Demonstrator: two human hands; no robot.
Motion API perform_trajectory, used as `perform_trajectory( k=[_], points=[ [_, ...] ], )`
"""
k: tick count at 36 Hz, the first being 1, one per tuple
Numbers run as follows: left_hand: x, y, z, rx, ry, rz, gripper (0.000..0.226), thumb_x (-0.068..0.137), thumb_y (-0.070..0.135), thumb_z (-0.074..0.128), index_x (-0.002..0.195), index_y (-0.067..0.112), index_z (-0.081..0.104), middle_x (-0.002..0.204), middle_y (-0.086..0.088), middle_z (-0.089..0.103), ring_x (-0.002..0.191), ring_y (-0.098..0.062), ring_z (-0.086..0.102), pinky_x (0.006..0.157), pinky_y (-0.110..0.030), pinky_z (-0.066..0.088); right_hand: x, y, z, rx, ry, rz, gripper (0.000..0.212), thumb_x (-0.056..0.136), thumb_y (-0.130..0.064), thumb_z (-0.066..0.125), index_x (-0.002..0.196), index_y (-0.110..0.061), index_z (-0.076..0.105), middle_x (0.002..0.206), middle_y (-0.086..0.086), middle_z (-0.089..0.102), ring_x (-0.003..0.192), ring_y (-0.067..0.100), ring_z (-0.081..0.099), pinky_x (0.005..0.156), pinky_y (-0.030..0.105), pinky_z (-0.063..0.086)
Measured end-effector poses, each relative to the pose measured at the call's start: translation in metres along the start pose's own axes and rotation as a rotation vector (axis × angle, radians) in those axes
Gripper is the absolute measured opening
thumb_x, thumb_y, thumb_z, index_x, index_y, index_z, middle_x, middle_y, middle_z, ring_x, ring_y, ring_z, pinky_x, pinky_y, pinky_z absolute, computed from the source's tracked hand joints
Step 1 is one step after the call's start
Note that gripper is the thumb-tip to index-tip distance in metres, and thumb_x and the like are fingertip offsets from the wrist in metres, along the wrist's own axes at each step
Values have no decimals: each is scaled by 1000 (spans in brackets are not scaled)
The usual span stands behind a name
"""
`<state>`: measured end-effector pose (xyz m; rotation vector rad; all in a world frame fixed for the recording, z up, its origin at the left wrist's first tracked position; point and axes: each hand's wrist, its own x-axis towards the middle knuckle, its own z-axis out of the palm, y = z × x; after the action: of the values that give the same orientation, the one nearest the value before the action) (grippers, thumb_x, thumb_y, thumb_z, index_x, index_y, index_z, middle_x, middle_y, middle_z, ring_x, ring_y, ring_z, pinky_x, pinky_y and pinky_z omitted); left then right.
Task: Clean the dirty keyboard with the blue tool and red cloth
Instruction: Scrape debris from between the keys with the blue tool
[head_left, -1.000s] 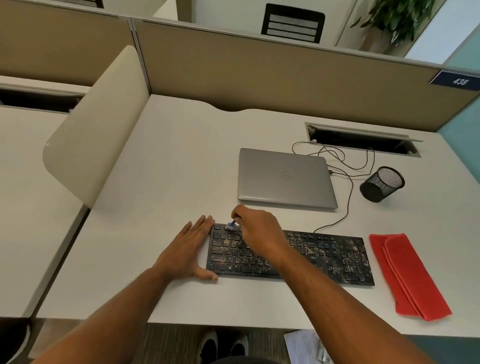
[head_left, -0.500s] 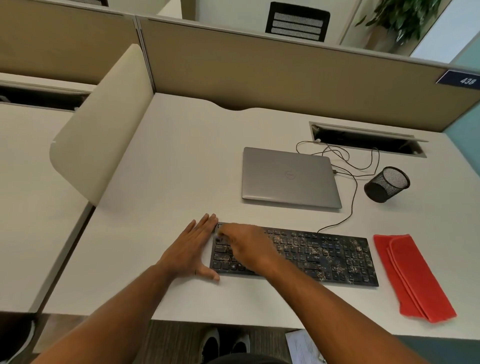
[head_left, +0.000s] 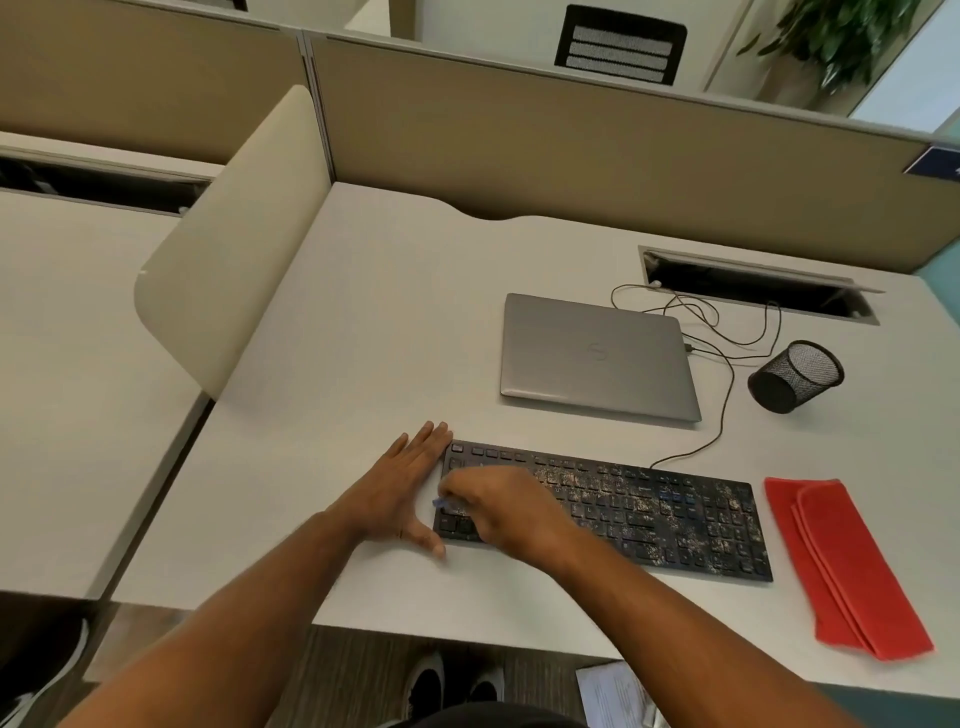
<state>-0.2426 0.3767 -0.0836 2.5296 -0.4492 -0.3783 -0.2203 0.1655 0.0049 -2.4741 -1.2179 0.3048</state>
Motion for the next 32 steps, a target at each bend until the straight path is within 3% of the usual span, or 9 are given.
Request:
perform_trajectory(
  k=[3, 6, 10, 12, 14, 18, 24, 28, 32],
  points=[
    [0, 0, 0, -8, -4, 4, 153, 59, 86, 75, 163, 22, -18, 171, 5, -18, 155, -9, -24, 126, -36, -14, 5, 4, 0, 15, 122, 63, 20, 93, -11, 64, 108, -24, 68, 97, -5, 74, 80, 14, 67, 64, 24, 50],
    [0, 1, -2, -11, -2, 13, 153, 59, 88, 72, 163, 21, -18, 171, 5, -18, 154, -8, -25, 126, -35, -15, 3, 9, 4, -32, 74, 72, 23, 94, -10, 59, 110, -24, 66, 97, -4, 72, 83, 17, 67, 68, 33, 56],
    [0, -1, 0, -6, -2, 13, 152, 62, 82, 78, 162, 23, -19, 171, 6, -21, 154, -9, -26, 125, -35, -16, -7, -2, 6, -2, -49, 10, 19, 95, -15, 65, 111, -25, 64, 100, -5, 71, 82, 10, 64, 67, 23, 51],
    [0, -2, 1, -4, -6, 11, 152, 63, 81, 79, 162, 23, -21, 170, 7, -22, 154, -9, -27, 125, -35, -17, -8, -5, 5, 49, -44, 14, 17, 96, -17, 65, 111, -23, 64, 104, -4, 71, 82, 5, 60, 66, 15, 42],
    [0, -2, 1, 3, -9, 14, 152, 63, 79, 80, 162, 23, -21, 170, 7, -23, 154, -8, -28, 125, -33, -18, -7, -4, 3, 90, 8, 64, 15, 97, -17, 64, 111, -23, 66, 103, -5, 73, 82, 2, 60, 65, 11, 42],
    [1, -1, 0, 14, -15, 17, 153, 63, 79, 80, 161, 22, -22, 169, 7, -24, 153, -7, -28, 124, -33, -19, -7, 2, 6, 12, 41, 66, 21, 95, -12, 64, 112, -24, 66, 99, -6, 73, 82, 10, 67, 68, 28, 58],
    [0, -4, 2, 25, -19, 15, 154, 63, 81, 79, 161, 22, -24, 170, 6, -25, 154, -9, -28, 125, -36, -17, -14, -13, 7, 50, -45, 38, 14, 98, -17, 61, 110, -24, 65, 98, -4, 71, 77, 9, 61, 65, 23, 47],
    [1, -4, 2, 38, -29, 14, 154, 62, 83, 77, 160, 23, -25, 169, 6, -26, 153, -10, -29, 126, -37, -17, -10, -12, 3, 61, 76, 100, 16, 97, -14, 61, 109, -22, 65, 95, -4, 71, 77, 11, 63, 65, 28, 54],
    [2, -4, 2, 31, -35, 17, 154, 62, 82, 78, 160, 23, -26, 169, 6, -27, 153, -10, -29, 125, -38, -17, -11, -19, 5, -46, -10, 40, 17, 92, -9, 65, 106, -20, 63, 92, -1, 69, 79, 16, 65, 67, 30, 56]
  ],
)
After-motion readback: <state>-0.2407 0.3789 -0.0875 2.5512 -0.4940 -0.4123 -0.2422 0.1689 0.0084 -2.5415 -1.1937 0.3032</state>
